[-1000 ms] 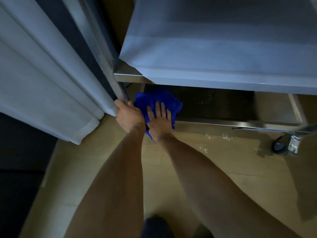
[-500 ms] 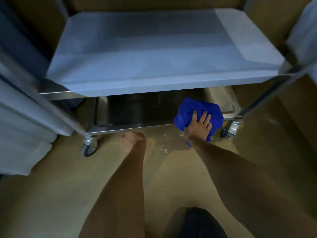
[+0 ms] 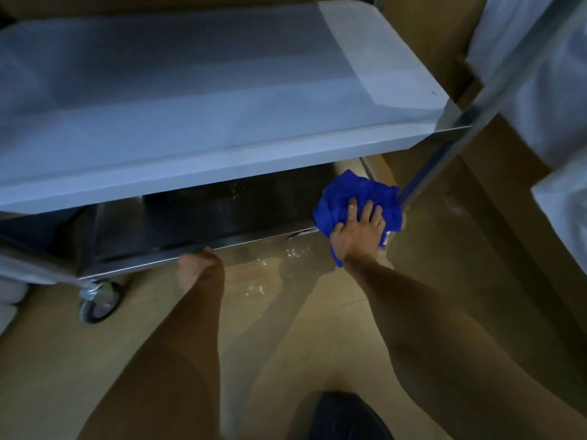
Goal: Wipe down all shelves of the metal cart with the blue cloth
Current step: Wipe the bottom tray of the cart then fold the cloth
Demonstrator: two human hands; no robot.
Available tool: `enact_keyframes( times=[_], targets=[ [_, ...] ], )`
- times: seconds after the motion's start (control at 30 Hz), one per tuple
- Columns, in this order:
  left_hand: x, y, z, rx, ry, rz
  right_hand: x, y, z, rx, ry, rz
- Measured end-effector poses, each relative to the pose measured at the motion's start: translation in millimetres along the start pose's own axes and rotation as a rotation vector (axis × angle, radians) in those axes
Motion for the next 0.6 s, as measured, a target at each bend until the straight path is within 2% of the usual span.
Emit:
enact_keyframes(
  times=[0.2, 0.27, 0.4, 0.53, 0.6],
  targets=[
    [18, -15, -6, -0.087, 0.013, -0.141, -5, 41, -99, 0.33, -0.021, -0.084],
    [43, -20, -18, -0.062, 0.0, -0.016, -12, 63, -147, 0.439, -0.048, -0.135],
    [113, -44, -65, 0.063, 0.251, 0.407, -26, 108, -235, 0.577, -0.042, -0.206],
    [155, -98, -64, -0.08, 0.331, 0.439, -33, 129, -306, 0.672, -0.031, -0.243],
    [167, -117, -63, -0.071, 0.328, 0.487, -38, 135, -340, 0.715, -0.022, -0.258]
  ],
)
Point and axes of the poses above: each hand's wrist, its own y-axis away from the middle knuckle, its own x-axis out of the back of the hand, z = x × y, the point moved 4 cm from there along -y, towards the middle knuckle, and after that the axes turned 1 degree about -z, right-handed, at the moved point
